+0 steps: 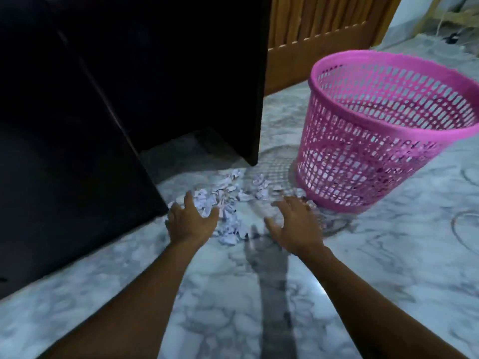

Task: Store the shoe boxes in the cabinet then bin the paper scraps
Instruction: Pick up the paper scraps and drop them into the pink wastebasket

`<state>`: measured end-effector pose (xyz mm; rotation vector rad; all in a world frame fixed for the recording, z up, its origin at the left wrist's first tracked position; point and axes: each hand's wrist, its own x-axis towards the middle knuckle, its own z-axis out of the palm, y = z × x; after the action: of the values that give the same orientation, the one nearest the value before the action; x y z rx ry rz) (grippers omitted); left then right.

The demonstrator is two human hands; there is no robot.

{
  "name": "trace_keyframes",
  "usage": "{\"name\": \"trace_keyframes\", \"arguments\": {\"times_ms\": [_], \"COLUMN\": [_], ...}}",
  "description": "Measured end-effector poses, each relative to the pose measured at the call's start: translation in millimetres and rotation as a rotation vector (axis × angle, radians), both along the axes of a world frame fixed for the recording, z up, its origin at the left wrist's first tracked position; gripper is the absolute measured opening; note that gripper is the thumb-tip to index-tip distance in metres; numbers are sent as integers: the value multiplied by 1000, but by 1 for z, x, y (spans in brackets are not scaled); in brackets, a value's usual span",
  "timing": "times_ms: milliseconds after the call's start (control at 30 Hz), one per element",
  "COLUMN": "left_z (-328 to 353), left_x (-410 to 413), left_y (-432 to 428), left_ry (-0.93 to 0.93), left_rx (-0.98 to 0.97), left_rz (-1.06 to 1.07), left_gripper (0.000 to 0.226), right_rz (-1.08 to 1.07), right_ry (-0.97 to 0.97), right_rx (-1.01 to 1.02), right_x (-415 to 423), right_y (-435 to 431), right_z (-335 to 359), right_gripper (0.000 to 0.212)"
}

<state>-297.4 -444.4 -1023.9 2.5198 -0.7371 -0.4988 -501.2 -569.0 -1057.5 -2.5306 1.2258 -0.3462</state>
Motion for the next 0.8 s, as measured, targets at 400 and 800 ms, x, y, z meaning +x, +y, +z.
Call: {"name": "trace_keyframes", "arguments": {"times_ms": [400, 800], "left_z": [-94, -124], "left_x": [-16, -6], "left_y": [110, 122], "left_ry": [-181, -314], "left_rx": [65, -23], "left_rz": [4, -75], "left_gripper": [111, 98], "right_rz": [-119, 261], "right_ry": [-234, -30], "right_rx": [187, -57], "right_x": [11, 102], "right_y": [36, 65], "right_z": [-88, -94], "right_gripper": [34, 36]}}
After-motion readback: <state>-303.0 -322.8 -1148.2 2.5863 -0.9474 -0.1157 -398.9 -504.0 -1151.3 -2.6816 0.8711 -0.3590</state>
